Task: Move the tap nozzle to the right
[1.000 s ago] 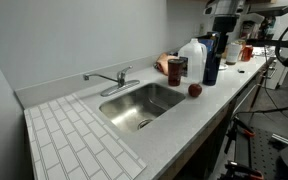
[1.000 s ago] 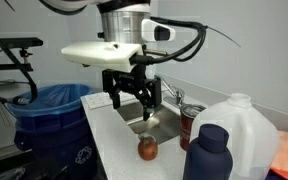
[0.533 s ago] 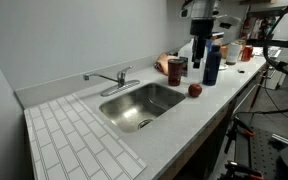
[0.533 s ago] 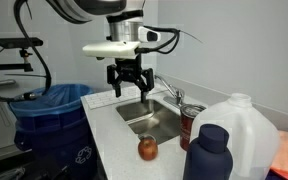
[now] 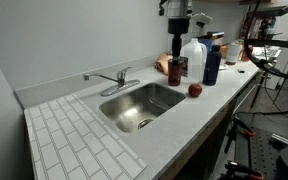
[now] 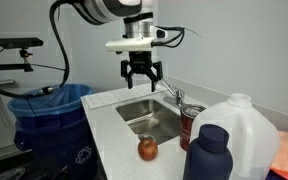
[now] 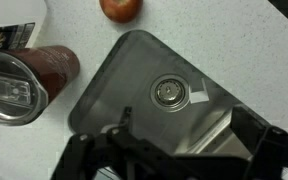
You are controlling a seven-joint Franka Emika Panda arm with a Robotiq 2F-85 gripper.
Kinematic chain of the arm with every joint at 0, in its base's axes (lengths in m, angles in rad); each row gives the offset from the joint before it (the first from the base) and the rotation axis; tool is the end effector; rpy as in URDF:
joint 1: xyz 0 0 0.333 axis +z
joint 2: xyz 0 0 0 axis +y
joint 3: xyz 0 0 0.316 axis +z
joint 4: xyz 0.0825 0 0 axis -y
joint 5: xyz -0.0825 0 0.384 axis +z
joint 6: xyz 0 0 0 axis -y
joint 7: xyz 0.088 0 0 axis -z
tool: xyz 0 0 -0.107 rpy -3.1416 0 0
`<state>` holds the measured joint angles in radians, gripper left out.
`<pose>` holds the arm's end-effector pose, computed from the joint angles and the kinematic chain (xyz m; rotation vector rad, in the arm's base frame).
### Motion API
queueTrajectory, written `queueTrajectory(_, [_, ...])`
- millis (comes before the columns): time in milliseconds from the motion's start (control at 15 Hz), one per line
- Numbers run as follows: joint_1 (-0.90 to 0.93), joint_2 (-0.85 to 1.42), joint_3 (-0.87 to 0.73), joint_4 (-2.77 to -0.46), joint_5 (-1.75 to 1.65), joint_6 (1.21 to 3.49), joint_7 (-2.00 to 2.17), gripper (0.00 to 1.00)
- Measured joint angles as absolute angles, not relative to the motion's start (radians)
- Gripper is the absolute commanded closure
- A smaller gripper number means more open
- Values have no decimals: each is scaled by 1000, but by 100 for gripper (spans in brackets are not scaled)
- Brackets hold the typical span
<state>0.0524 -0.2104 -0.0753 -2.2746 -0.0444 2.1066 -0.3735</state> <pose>0.4843 -0.0142 0.4466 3.0562 0.5779 0.0570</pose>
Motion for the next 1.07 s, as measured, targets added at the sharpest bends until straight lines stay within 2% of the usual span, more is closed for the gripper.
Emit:
queueTrajectory(667, [53,-193,-62,-2257,-44,2107,-375,0])
queueTrajectory(1067, [68,-72,9,-2095,-46,2110,-379,0])
